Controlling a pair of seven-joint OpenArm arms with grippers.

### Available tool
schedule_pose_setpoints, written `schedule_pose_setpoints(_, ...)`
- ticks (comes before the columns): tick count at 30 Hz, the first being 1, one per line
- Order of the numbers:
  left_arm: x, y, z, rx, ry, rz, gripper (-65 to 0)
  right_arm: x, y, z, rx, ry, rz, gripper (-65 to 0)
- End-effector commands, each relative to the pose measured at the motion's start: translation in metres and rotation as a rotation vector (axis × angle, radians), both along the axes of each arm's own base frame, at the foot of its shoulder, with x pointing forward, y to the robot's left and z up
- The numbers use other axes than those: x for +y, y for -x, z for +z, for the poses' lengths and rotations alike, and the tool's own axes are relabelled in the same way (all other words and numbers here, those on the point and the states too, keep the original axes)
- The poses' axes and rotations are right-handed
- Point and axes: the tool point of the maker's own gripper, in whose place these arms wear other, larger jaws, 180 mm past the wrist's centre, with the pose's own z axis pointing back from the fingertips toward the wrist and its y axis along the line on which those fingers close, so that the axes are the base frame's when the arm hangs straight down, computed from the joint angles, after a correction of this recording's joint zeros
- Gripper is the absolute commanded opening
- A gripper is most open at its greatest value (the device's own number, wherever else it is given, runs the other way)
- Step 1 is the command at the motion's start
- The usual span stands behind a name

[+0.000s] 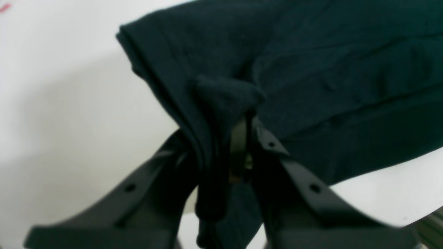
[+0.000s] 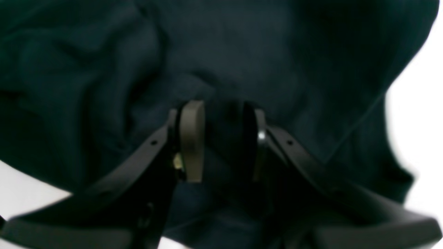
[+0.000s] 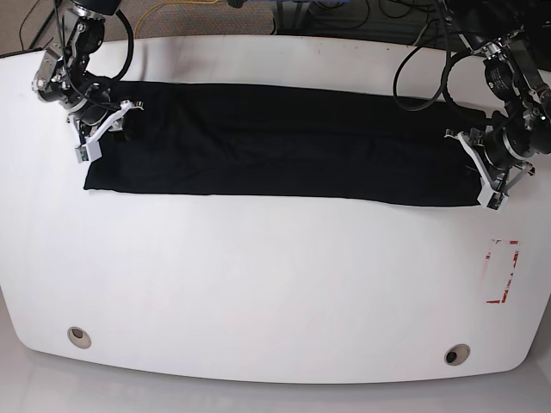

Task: Layout the t-shirt on the table in an organized manner, then fold the t-shirt properly
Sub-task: 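Lift the strip end with the left gripper and fold it toward the right gripper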

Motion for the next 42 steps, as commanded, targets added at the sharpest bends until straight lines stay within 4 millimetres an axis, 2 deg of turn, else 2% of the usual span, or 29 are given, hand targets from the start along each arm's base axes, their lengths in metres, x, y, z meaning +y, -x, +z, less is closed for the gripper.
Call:
schedule_pose_setpoints(1, -0.009, -0.012, 0.019, -0.070, 0.004, -0.041, -60.7, 0.003, -0.009, 0.003, -0.038, -0.020, 0.013, -47.1)
schedule_pose_setpoints(10, -0.050, -0.019, 0.035, -0.135, 0.100, -0.167, -60.7, 0.012, -0.005, -0.016, -0.020, -0.063, 0.023, -47.1)
schedule_pose_setpoints(16, -0.094, -0.027, 0.039, -0.148, 0.158, -0.300, -60.7, 0.015, -0.003, -0.017, -0.017, -0.068, 0.025, -47.1)
schedule_pose_setpoints(23, -0.136, -0.037, 0.041, -0.151, 0.283, -0.268, -60.3, 0.015, -0.004, -0.017, -0.018, -0.066, 0.026, -47.1)
schedule_pose_setpoints(28, -0.173, -0.041, 0.042, -0.149, 0.307, -0.326, -60.3, 0.015, -0.004, -0.017, -0.018, -0.066, 0.026, -47.1)
schedule_pose_setpoints(38, -0.219, -0.038, 0.035, -0.121, 0.297, -0.372, -60.1, 0.016, -0.006, -0.016, -0.023, -0.068, 0.027, -47.1)
schedule_pose_setpoints(42, -0.228, -0.035, 0.032, -0.110, 0.288, -0.383, -60.1, 0.016, -0.006, -0.016, -0.023, -0.068, 0.027, -47.1)
